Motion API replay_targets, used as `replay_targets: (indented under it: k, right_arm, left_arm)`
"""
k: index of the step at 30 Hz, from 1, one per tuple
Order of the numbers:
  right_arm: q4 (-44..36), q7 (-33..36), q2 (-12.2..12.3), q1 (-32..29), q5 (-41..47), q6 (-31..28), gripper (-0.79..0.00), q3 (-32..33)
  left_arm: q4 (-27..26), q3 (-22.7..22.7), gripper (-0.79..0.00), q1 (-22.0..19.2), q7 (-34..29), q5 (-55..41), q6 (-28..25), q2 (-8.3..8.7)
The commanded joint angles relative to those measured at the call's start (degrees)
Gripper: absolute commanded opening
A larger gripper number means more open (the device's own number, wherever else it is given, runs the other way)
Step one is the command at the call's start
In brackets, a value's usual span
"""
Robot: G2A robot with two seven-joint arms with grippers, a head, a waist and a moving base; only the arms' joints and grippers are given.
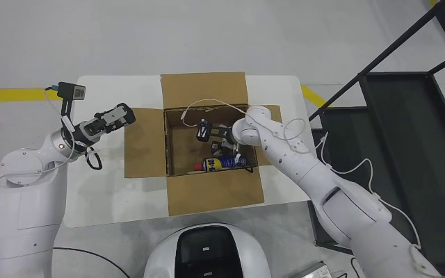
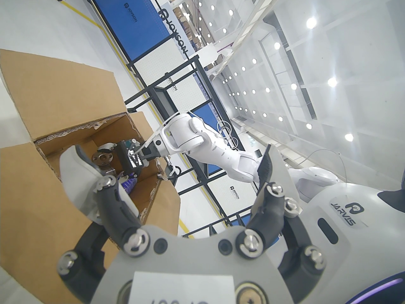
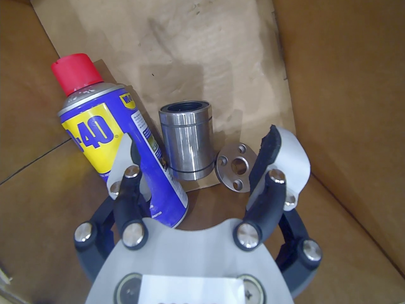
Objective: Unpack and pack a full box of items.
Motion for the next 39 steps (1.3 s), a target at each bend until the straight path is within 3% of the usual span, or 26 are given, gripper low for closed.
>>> replay_targets:
  k: [1,2,6,11,17,22,24,32,39]
  right_arm:
    - [1.4,-0.5,-0.5,0.5,-0.1,0.1,-0.231,-0.8]
    - [2.1,-0.8,-0.9,0.8,-0.2,-0.1,-0.277,-1.2]
    - [5.4,-2.1,-2.2,1.9,-0.6,-1.0,-0.299,-3.1]
    - [8.8,-3.0,-3.7,3.3,-0.6,-1.4,-0.234,-4.7]
    - [13.8,-3.5,-6.0,5.1,-0.4,-1.9,-0.268,-6.8]
    - [17.5,-4.7,-7.7,6.2,-0.2,-2.7,-0.659,-8.0]
    - [18.7,-5.2,-8.2,6.6,-0.2,-3.0,-0.782,-8.3]
    - [22.0,-9.8,-9.2,8.3,2.1,-6.7,-0.785,-7.3]
    - [19.7,-15.7,-6.1,7.6,1.7,-15.7,-0.785,-4.1]
  left_arm:
    - [0.0,0.0,0.0,0.0,0.0,0.0,0.0,0.0]
    - [0.0,0.0,0.0,0.0,0.0,0.0,0.0,0.0]
    - [0.0,0.0,0.0,0.0,0.0,0.0,0.0,0.0]
    - [0.0,0.0,0.0,0.0,0.0,0.0,0.0,0.0]
    - [0.0,0.0,0.0,0.0,0.0,0.0,0.0,0.0]
    - [0.0,0.0,0.0,0.0,0.0,0.0,0.0,0.0]
    - [0.0,0.0,0.0,0.0,0.0,0.0,0.0,0.0]
    - [0.0,0.0,0.0,0.0,0.0,0.0,0.0,0.0]
    - [0.0,0.0,0.0,0.0,0.0,0.0,0.0,0.0]
